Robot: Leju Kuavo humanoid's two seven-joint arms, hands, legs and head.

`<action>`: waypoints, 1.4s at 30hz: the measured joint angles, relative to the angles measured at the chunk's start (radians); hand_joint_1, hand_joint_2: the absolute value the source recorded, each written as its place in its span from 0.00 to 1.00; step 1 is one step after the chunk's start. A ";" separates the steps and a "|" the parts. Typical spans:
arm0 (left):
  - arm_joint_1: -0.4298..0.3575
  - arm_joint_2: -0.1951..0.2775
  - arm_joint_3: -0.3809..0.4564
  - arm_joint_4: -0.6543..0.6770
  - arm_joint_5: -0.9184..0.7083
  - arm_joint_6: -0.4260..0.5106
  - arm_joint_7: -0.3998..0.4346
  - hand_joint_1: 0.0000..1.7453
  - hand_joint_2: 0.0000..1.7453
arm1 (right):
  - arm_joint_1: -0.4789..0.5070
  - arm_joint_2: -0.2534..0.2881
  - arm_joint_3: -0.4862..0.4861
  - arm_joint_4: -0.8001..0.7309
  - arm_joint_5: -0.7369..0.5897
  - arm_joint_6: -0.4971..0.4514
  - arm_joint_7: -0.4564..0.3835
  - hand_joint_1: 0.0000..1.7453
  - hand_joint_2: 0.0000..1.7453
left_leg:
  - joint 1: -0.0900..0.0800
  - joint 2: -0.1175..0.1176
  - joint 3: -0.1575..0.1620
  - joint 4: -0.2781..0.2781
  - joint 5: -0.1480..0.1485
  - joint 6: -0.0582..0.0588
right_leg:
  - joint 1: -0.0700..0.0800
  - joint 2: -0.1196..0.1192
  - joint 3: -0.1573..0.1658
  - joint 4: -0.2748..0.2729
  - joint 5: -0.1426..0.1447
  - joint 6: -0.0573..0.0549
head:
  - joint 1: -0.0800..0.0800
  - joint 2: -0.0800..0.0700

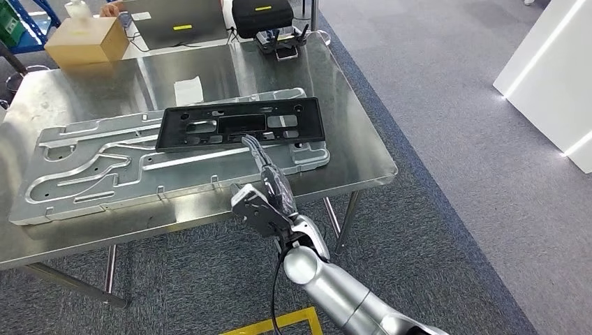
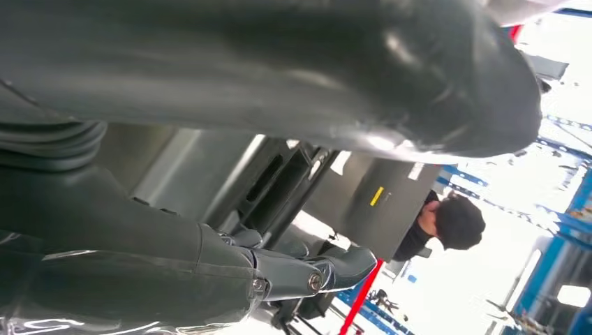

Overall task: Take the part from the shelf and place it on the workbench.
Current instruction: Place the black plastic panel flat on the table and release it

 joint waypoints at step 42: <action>0.031 -0.004 0.102 -0.002 -0.016 0.117 0.026 0.00 0.00 | 0.330 -0.072 -0.814 0.887 -0.291 -0.235 -0.007 0.00 0.00 | -0.008 0.003 0.231 -0.198 0.022 0.048 | 0.001 -0.011 -0.089 0.063 0.035 0.063 | 0.003 0.000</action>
